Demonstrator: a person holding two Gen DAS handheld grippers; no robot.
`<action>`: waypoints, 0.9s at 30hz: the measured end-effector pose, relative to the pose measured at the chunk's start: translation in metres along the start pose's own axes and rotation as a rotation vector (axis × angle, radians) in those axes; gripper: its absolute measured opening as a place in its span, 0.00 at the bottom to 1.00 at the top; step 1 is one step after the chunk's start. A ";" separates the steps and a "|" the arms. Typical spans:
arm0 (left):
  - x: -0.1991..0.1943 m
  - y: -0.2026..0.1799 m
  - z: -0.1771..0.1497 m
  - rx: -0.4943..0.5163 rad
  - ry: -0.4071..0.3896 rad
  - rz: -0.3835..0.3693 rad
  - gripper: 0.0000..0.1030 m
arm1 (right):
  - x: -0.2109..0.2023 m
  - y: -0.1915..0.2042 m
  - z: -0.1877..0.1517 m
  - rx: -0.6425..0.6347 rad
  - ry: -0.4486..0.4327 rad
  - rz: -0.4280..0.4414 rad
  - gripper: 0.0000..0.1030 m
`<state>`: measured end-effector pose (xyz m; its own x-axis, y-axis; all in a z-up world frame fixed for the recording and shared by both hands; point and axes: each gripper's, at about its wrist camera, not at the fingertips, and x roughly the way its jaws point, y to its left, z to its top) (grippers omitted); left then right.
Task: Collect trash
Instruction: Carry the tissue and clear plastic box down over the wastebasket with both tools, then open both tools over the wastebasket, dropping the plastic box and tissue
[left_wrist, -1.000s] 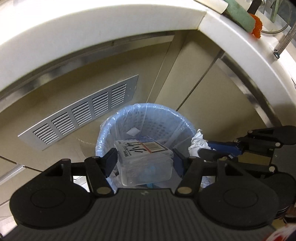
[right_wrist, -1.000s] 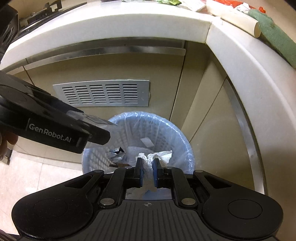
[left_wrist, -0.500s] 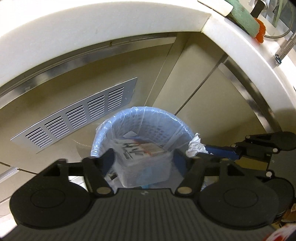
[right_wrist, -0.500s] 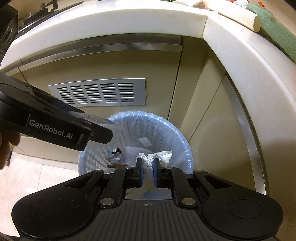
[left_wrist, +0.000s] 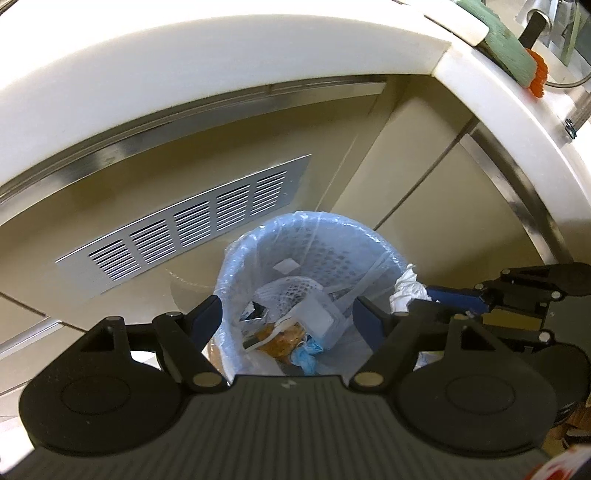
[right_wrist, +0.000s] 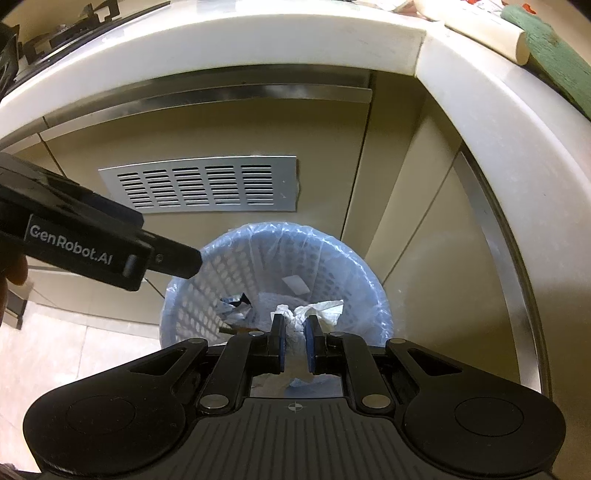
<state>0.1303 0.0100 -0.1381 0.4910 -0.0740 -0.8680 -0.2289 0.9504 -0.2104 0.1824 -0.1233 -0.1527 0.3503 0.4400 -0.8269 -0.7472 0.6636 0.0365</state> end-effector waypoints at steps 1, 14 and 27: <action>-0.001 0.001 0.000 -0.005 0.000 0.003 0.73 | 0.000 0.001 0.000 -0.002 -0.002 0.001 0.11; -0.012 0.013 -0.008 -0.037 -0.011 0.026 0.73 | -0.003 0.005 0.004 0.021 -0.040 0.021 0.66; -0.017 0.017 -0.012 -0.043 -0.026 0.023 0.73 | -0.007 0.011 0.005 0.016 -0.030 0.007 0.66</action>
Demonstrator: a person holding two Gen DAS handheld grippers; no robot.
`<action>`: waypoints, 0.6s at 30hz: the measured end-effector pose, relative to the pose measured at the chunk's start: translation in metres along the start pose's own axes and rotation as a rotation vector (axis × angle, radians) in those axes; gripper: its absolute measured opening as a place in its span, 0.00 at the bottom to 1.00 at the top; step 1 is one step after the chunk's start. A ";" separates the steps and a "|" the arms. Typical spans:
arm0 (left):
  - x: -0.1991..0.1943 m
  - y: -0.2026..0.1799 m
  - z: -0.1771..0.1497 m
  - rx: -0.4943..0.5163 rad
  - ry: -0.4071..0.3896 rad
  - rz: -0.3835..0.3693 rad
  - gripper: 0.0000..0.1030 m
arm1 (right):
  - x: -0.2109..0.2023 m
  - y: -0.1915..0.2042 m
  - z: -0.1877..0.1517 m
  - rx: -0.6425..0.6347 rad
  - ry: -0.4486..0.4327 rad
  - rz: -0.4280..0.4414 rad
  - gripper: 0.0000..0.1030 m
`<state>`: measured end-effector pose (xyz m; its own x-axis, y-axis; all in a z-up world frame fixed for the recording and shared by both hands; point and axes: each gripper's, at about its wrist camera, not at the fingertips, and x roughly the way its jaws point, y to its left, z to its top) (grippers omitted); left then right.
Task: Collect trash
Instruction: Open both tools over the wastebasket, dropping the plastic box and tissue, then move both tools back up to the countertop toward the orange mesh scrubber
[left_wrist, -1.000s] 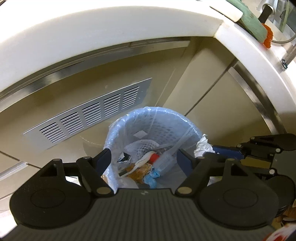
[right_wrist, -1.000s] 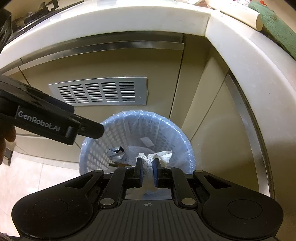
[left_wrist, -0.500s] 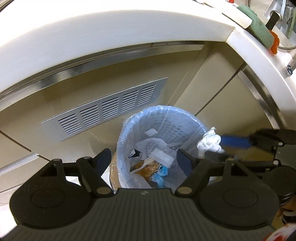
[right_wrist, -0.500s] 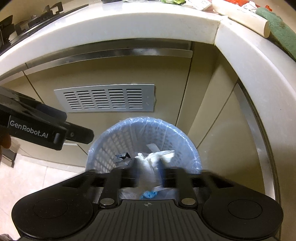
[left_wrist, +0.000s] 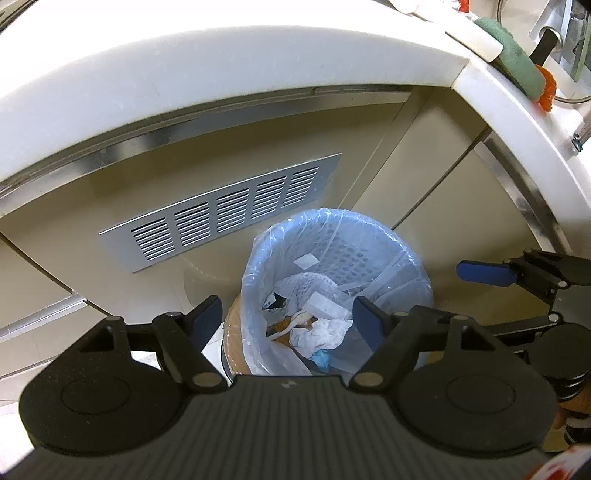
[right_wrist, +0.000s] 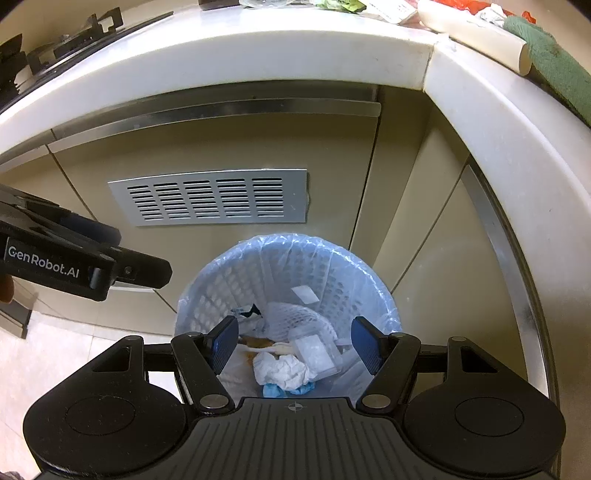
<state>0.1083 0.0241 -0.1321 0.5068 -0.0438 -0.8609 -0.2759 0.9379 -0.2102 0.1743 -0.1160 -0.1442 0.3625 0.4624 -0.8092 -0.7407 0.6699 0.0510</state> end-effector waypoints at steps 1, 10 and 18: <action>-0.002 0.000 0.000 0.001 -0.004 -0.001 0.73 | -0.002 0.001 0.000 -0.001 -0.003 -0.001 0.66; -0.029 -0.006 0.005 0.019 -0.070 -0.029 0.73 | -0.032 0.006 0.013 -0.009 -0.073 -0.018 0.66; -0.065 -0.019 0.020 0.061 -0.169 -0.059 0.73 | -0.077 0.008 0.031 0.005 -0.183 -0.049 0.66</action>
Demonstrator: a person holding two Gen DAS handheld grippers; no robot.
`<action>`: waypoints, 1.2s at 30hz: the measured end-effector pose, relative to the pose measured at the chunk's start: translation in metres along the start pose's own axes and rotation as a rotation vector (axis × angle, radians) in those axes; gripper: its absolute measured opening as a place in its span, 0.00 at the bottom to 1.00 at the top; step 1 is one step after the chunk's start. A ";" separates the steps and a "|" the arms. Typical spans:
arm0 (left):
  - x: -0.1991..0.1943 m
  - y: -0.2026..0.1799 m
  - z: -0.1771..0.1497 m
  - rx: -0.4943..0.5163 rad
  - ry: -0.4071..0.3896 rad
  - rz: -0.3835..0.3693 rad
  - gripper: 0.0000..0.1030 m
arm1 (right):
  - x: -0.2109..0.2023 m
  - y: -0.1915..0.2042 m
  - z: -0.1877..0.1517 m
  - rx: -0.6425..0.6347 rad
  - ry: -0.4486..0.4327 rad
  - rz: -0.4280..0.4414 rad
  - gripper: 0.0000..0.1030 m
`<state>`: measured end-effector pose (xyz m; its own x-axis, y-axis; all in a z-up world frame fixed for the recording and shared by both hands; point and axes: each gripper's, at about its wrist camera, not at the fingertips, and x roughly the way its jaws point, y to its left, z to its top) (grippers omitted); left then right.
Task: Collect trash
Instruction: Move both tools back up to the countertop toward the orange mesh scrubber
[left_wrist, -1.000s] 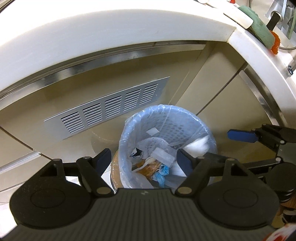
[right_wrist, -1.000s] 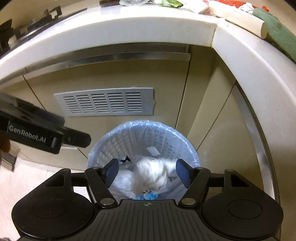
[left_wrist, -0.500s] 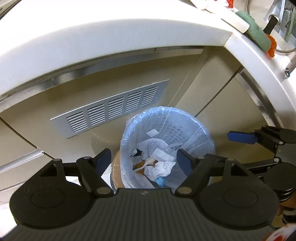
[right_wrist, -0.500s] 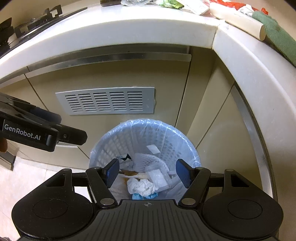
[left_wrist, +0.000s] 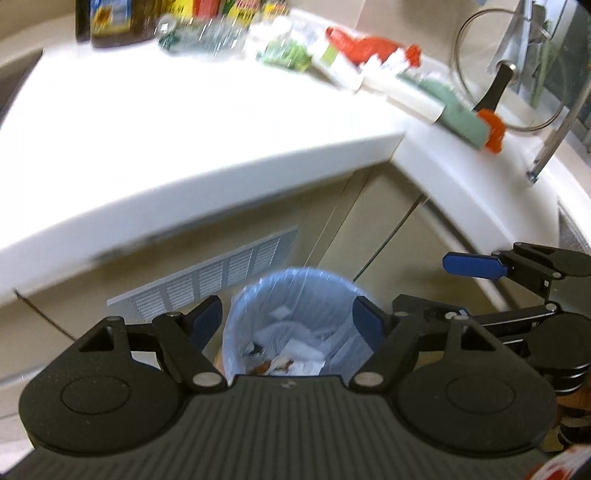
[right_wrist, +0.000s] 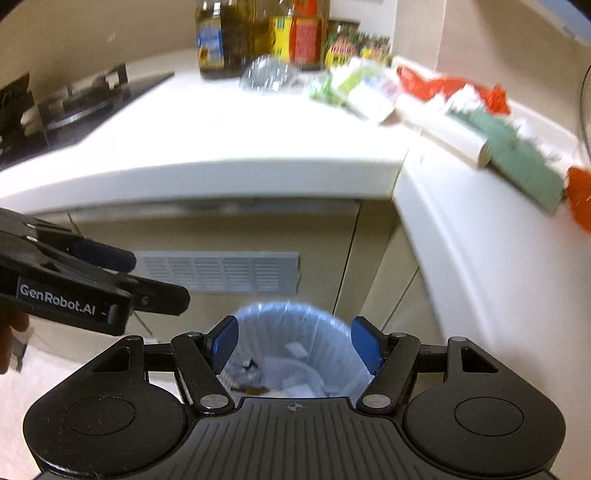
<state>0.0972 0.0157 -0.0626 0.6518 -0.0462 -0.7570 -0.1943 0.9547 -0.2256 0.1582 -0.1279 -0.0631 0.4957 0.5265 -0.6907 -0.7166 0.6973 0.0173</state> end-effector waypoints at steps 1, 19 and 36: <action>-0.004 -0.002 0.003 0.005 -0.015 -0.004 0.73 | -0.005 0.000 0.003 0.002 -0.016 -0.006 0.66; -0.026 -0.036 0.066 0.085 -0.179 -0.043 0.73 | -0.055 -0.053 0.041 0.129 -0.184 -0.155 0.66; 0.026 -0.112 0.130 0.201 -0.208 -0.082 0.74 | -0.057 -0.195 0.056 0.279 -0.202 -0.339 0.66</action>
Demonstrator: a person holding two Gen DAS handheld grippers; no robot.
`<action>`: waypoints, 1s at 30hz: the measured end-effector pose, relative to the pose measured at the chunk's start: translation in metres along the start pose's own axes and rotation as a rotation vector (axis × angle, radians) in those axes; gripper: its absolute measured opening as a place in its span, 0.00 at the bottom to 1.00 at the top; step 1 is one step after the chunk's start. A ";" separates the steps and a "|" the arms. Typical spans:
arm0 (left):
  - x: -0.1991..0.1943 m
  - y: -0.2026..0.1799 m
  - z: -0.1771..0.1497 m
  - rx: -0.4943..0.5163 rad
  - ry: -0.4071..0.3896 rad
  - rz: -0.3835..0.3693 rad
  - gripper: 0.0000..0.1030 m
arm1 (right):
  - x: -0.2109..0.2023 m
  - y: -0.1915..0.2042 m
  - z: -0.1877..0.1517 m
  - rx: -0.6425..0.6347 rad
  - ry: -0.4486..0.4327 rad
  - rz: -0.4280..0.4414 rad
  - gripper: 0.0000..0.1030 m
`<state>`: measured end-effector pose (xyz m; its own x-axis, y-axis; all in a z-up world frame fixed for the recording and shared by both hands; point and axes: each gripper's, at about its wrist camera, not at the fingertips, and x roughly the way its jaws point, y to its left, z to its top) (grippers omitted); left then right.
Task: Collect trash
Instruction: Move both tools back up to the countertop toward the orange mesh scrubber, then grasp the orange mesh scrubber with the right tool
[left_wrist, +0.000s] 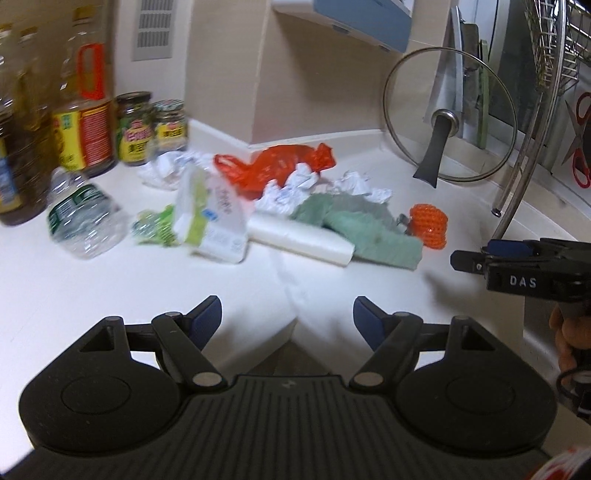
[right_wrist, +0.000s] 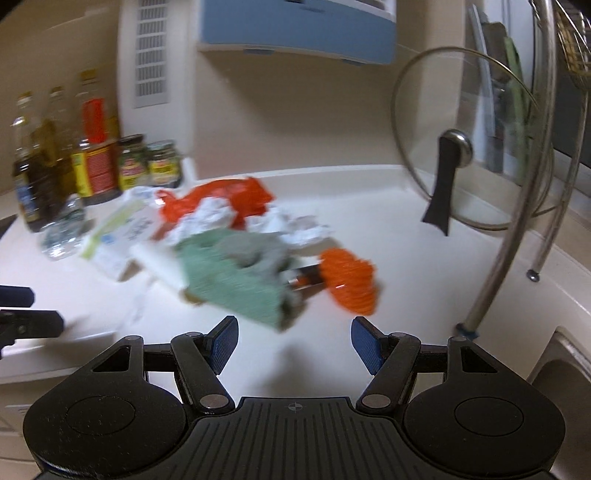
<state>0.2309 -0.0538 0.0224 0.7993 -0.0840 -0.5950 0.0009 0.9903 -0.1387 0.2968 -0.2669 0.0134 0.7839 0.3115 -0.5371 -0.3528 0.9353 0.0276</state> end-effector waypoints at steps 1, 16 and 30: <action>0.006 -0.004 0.004 0.005 0.001 0.000 0.74 | 0.005 -0.006 0.002 0.003 0.002 -0.002 0.66; 0.065 -0.042 0.042 0.031 0.007 0.034 0.78 | 0.074 -0.058 0.024 0.001 0.039 0.066 0.66; 0.092 -0.057 0.047 0.085 0.043 0.076 0.84 | 0.090 -0.070 0.025 0.040 0.050 0.117 0.35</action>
<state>0.3329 -0.1131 0.0128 0.7725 -0.0114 -0.6349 -0.0060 0.9997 -0.0252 0.4046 -0.3007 -0.0156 0.7117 0.4108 -0.5698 -0.4186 0.8994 0.1256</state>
